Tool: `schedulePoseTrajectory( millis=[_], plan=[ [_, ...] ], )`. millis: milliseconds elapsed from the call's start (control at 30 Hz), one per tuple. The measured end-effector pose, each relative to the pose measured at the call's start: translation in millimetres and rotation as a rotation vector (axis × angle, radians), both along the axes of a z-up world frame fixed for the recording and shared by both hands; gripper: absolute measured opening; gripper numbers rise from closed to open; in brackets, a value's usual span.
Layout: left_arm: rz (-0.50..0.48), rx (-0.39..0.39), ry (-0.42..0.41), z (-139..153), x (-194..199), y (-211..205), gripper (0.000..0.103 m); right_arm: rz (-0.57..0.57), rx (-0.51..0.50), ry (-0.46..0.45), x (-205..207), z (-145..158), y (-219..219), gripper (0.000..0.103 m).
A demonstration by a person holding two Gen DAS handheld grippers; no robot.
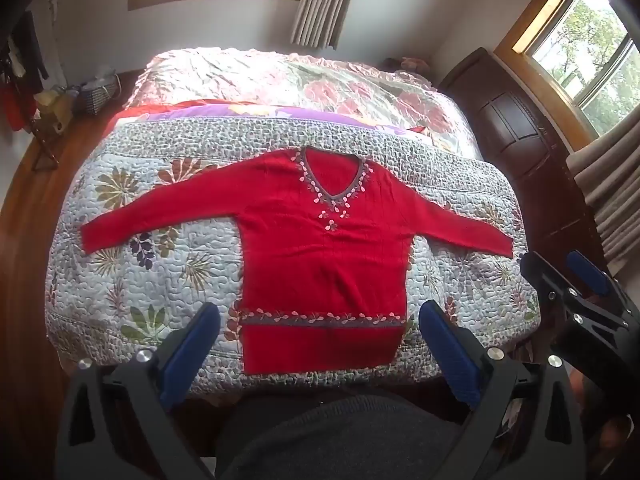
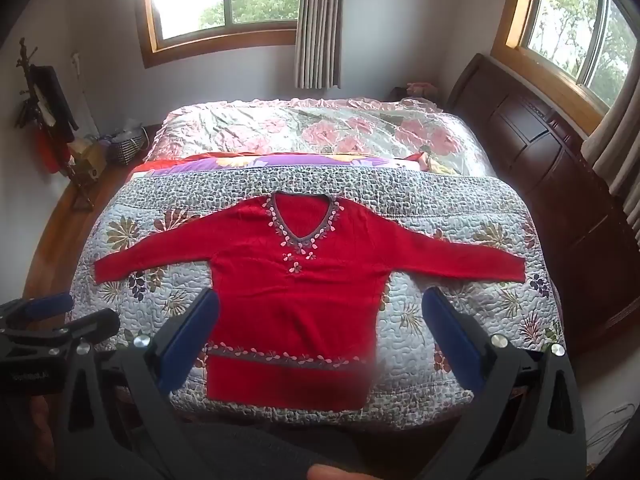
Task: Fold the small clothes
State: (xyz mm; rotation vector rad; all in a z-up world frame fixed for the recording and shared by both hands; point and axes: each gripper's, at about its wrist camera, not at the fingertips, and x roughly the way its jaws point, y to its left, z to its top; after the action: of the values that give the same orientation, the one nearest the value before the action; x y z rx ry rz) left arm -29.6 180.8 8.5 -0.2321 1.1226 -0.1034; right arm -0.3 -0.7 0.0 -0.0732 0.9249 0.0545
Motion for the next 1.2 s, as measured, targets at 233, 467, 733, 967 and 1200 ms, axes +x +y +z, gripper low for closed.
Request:
schedulePoseTrajectory(
  millis=[233, 467, 733, 967, 1200],
  plan=[
    [0.005, -0.002, -0.004, -2, 0, 1, 0.099, 0.000, -0.004, 0.001, 0, 0, 0, 0.100],
    [-0.004, 0.006, -0.017, 2, 2, -2, 0.099, 0.000, -0.008, 0.003, 2, -1, 1, 0.100],
    [-0.001, 0.005, -0.024, 1, 6, 0, 0.099, -0.001, -0.009, 0.005, 1, -2, 2, 0.100],
    [0.000, 0.003, -0.023, 2, 9, 2, 0.099, -0.001, -0.012, 0.009, 7, -2, 3, 0.100],
    [-0.003, 0.003, -0.021, 3, 13, 1, 0.099, -0.002, -0.010, 0.013, 11, -1, 2, 0.100]
  ],
)
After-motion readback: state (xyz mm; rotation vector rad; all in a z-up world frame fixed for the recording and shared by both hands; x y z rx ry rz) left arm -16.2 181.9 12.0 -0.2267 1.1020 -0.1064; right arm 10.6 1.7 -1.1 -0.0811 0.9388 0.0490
